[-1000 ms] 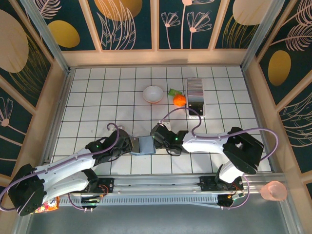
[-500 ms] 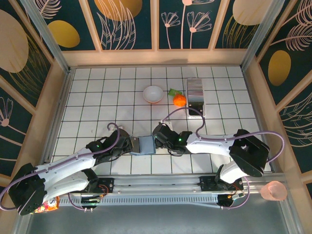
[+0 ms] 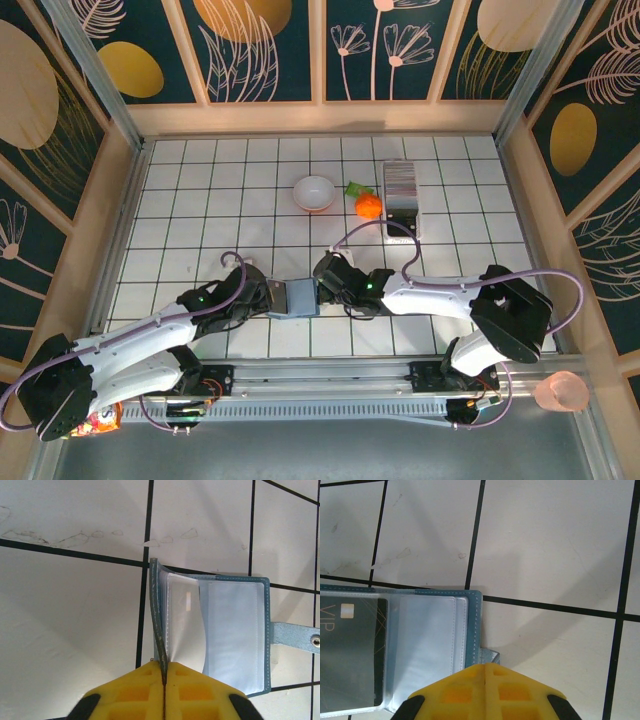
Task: Put the credit cards into the card holder
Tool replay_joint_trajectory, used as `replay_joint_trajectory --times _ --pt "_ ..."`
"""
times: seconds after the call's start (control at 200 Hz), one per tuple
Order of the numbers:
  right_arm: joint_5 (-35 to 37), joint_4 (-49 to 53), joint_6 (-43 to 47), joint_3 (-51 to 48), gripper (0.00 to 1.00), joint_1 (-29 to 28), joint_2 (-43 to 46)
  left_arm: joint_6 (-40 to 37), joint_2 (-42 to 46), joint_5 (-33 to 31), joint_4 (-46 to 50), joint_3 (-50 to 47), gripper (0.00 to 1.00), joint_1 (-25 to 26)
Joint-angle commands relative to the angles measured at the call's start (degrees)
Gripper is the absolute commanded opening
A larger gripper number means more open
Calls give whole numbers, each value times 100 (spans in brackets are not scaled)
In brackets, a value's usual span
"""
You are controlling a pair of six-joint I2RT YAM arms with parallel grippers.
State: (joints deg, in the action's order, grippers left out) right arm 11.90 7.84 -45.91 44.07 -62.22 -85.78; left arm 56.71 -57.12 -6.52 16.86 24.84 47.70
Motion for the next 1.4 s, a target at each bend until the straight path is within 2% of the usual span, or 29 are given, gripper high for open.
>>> replay_joint_trajectory --times 0.0,0.085,0.18,0.415,0.626,0.786,0.866,0.906,1.041,1.171,1.396 --pt "6 -103 -70 -151 0 43 -45 -138 41 133 195 199 12 12" --pt "-10 -152 -127 -232 0 48 -38 -102 87 195 132 232 27 19" --pt "-73 -261 -196 -362 0 68 -36 -24 87 536 -186 220 35 18" --pt "-179 -618 -323 -673 0 126 113 332 -222 1511 -1713 90 40 19" --pt "-166 -735 -395 -821 0 148 252 420 -846 1751 -2467 55 42 18" --pt "-113 -713 -418 -864 0 157 391 347 -1153 1551 -2482 -54 35 17" --pt "-126 -735 -433 -861 0 157 457 404 -1038 1164 -2356 -172 28 18" --pt "-148 -752 -440 -871 0 157 486 503 -951 987 -2394 -304 21 12" --pt "-191 -796 -458 -874 0 157 565 775 -756 898 -2682 -722 5 12" --pt "-273 -877 -466 -839 0 157 587 835 -691 837 -2571 -859 0 14" --pt "-406 -950 -492 -755 0 157 609 946 -712 1080 -2904 -1056 0 17"
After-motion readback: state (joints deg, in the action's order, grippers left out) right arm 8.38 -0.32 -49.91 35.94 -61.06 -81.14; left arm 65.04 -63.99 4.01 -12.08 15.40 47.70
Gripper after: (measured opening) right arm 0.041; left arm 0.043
